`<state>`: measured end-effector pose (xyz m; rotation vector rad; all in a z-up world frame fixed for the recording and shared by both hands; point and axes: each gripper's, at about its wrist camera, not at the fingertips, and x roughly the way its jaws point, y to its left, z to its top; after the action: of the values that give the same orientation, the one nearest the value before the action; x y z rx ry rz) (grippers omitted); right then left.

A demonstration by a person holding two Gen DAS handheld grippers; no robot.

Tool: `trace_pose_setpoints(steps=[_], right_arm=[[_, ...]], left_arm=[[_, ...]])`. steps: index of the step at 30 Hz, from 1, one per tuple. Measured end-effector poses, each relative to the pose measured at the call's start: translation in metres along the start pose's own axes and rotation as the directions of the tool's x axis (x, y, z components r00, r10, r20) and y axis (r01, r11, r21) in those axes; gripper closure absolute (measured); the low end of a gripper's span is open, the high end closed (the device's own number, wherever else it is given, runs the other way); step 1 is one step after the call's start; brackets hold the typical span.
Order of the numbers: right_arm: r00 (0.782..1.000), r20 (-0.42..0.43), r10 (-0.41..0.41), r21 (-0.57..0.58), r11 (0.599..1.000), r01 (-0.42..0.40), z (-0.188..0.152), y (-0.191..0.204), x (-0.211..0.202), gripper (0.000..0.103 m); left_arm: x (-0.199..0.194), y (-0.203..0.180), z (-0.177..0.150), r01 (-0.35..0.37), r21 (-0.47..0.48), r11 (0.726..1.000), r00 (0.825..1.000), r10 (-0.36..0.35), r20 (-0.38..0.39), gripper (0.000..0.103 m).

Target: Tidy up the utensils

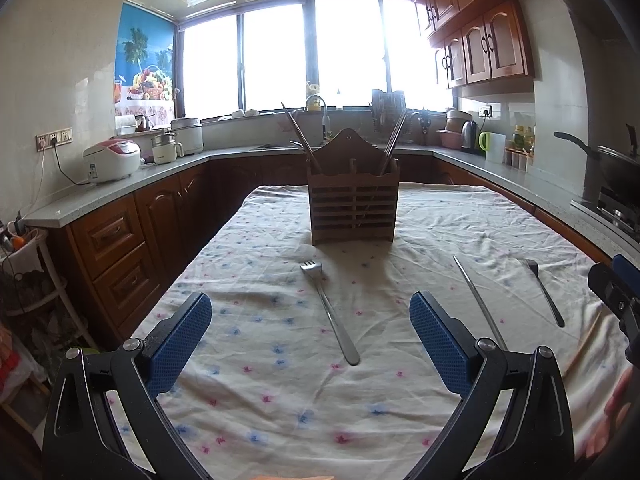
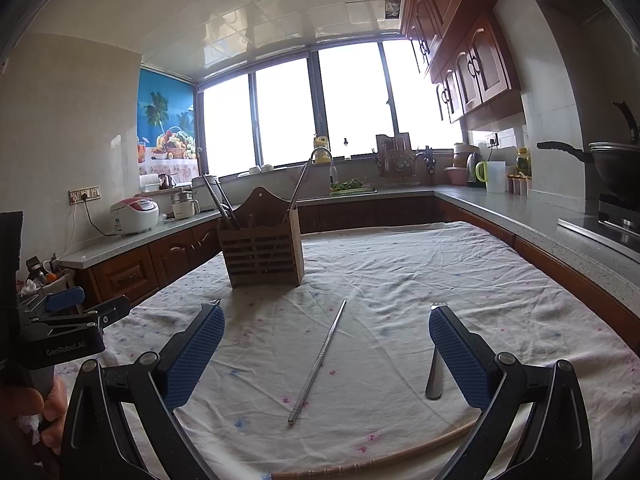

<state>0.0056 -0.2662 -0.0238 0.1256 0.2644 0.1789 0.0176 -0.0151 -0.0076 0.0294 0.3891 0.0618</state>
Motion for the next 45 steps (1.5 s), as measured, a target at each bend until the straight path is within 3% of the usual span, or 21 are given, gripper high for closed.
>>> trace_pose_setpoints(steps=[45], right_arm=[[1.000, 0.010, 0.009, -0.001, 1.000, -0.009, 0.0027, 0.0033, 0.0002, 0.000]], left_arm=[[-0.0007, -0.0017, -0.0032, 0.003, 0.013, 1.000, 1.000, -0.003, -0.004, 0.002]])
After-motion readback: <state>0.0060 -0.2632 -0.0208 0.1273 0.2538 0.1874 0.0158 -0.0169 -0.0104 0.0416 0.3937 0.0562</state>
